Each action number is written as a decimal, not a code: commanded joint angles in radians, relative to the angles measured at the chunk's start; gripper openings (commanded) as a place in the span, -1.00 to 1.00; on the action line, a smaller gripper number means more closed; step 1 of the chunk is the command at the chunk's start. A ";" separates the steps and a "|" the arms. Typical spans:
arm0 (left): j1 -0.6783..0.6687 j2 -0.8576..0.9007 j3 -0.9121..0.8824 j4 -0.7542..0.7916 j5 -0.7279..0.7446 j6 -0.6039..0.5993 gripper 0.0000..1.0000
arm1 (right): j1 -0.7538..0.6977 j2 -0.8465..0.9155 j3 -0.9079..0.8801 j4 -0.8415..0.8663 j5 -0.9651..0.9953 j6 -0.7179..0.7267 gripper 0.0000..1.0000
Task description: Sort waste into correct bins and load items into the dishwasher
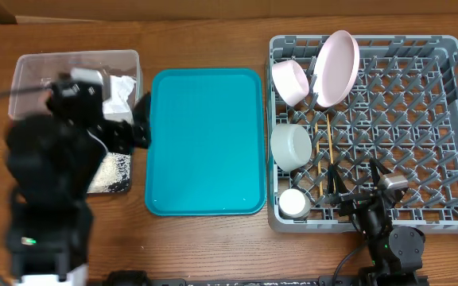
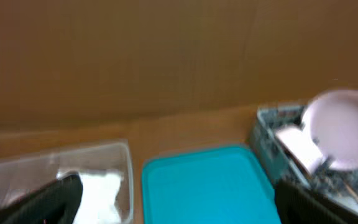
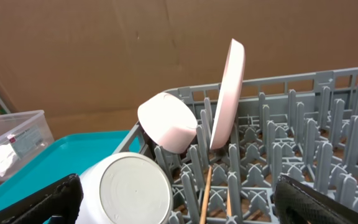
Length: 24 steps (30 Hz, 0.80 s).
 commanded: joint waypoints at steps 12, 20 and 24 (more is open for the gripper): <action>0.008 -0.602 -1.084 0.790 -0.009 0.016 1.00 | -0.005 -0.011 -0.011 0.005 0.005 -0.004 1.00; 0.007 -0.790 -1.183 0.679 -0.076 0.032 0.99 | -0.005 -0.011 -0.011 0.005 0.005 -0.004 1.00; 0.007 -0.888 -1.183 0.502 -0.086 0.028 1.00 | -0.005 -0.011 -0.011 0.005 0.005 -0.004 1.00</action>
